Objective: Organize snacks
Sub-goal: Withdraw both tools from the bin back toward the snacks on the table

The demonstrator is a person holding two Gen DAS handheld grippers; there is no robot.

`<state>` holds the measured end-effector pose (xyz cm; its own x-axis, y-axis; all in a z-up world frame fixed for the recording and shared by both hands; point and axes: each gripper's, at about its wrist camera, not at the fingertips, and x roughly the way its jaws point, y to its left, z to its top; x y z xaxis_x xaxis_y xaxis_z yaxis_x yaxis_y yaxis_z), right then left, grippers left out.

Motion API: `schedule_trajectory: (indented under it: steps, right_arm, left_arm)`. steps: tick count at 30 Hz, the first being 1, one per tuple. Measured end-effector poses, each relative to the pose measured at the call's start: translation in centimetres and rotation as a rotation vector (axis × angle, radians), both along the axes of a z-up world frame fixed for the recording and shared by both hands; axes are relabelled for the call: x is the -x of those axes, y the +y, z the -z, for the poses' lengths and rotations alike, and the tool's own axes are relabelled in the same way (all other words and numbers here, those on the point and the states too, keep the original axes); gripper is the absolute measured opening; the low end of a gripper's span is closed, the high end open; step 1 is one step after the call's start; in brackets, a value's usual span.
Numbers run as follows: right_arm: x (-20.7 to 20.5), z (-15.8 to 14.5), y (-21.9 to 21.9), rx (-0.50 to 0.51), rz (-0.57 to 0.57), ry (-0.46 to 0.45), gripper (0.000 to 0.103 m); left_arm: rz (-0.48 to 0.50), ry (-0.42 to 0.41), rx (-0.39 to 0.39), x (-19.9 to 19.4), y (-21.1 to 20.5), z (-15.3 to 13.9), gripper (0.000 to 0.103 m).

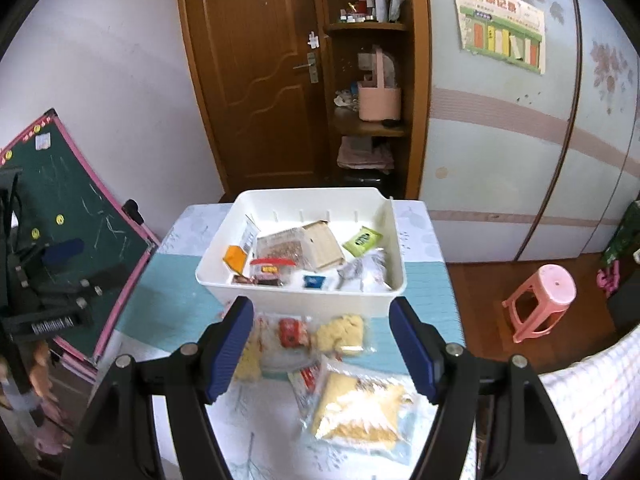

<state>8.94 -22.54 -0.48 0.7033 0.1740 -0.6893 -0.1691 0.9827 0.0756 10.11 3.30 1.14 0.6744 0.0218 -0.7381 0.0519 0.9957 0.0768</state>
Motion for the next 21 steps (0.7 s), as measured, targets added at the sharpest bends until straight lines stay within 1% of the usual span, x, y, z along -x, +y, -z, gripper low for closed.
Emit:
schedule_trajectory:
  steps: [5, 10, 16, 21]
  right_arm:
    - [2.0, -0.1, -0.7, 0.002, 0.010, -0.006, 0.073]
    - [3.6, 0.9, -1.6, 0.007, 0.019, 0.005, 0.075]
    - [5.0, 3.5, -3.5, 0.045, 0.080, 0.044, 0.076]
    - [5.7, 6.5, -5.0, 0.035, 0.120, 0.093, 0.076]
  left_arm:
    - [-0.023, 0.001, 0.038, 2.0, 1.5, 0.1, 0.093]
    - [-0.026, 0.012, 0.060, 3.1, 2.1, 0.8, 0.093]
    - [-0.021, 0.055, 0.067, 4.2, 2.0, 2.8, 0.093]
    - [-0.006, 0.086, 0.062, 5.0, 1.6, 4.9, 0.093]
